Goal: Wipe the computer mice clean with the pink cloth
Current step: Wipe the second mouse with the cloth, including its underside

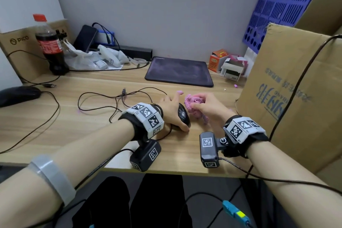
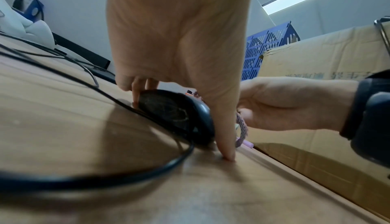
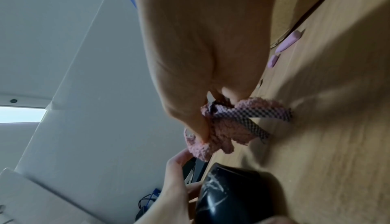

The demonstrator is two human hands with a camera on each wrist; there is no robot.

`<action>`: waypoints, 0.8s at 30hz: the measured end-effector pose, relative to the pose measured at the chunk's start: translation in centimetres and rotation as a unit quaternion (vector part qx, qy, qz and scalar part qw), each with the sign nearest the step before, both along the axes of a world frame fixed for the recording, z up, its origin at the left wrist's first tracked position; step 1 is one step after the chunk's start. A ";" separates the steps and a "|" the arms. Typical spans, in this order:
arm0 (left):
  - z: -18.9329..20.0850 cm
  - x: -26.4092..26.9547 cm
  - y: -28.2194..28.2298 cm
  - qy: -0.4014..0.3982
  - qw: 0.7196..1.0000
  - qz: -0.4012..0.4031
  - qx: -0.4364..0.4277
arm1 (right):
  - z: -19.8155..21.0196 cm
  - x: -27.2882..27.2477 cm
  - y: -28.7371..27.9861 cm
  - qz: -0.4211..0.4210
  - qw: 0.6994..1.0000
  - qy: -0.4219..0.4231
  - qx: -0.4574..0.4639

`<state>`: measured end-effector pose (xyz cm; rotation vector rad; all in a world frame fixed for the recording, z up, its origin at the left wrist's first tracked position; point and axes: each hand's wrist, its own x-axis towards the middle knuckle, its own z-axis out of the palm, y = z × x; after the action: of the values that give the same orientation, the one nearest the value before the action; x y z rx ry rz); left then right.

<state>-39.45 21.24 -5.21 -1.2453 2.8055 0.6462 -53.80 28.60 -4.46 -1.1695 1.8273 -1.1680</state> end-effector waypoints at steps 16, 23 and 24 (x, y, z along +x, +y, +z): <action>3.5 4.3 -4.7 0.226 0.971 -0.056 0.052 | 4.2 2.7 -2.0 0.066 0.993 0.096 -0.025; 2.8 8.3 -7.1 0.338 0.931 -0.069 0.118 | 4.7 4.7 -4.3 0.104 0.991 0.064 -0.046; 2.8 8.8 -7.4 0.347 0.927 -0.065 0.126 | 4.7 5.1 -4.6 0.107 0.991 0.058 -0.047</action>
<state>-30.62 13.86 -2.44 -0.8941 3.1120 1.6537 -48.71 24.03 0.20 -1.4766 1.6959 -1.0919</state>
